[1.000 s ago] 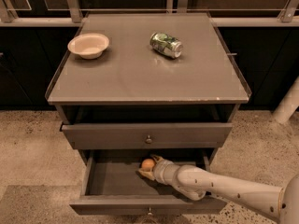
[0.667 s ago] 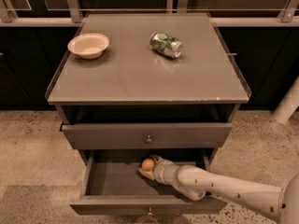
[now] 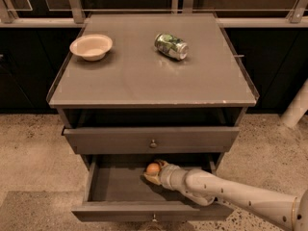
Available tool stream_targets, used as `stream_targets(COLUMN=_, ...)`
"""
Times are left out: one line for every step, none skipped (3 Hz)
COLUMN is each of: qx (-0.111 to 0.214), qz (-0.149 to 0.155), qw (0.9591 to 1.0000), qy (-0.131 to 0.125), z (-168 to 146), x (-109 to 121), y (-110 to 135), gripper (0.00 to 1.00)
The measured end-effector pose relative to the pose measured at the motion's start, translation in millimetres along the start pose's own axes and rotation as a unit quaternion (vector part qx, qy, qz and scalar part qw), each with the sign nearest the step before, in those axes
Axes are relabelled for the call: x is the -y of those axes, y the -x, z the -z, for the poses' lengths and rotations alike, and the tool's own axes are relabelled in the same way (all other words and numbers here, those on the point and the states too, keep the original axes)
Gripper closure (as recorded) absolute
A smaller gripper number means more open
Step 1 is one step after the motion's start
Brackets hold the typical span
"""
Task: Pick orange from middle drawer and place on counter
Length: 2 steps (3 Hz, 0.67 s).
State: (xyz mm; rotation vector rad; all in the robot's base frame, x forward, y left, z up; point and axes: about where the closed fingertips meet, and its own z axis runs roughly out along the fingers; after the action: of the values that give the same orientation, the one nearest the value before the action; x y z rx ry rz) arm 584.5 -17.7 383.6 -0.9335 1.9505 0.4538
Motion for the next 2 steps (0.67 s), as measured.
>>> stream_targets(qx=0.015, qz=-0.010, qw=0.9995, qy=0.025, z=39.8, x=2.9, y=11.3, gripper=1.00)
stream_targets(qx=0.013, qz=-0.011, qw=0.9992, qy=0.036, z=106.6, x=27.4, y=7.0, gripper=1.00)
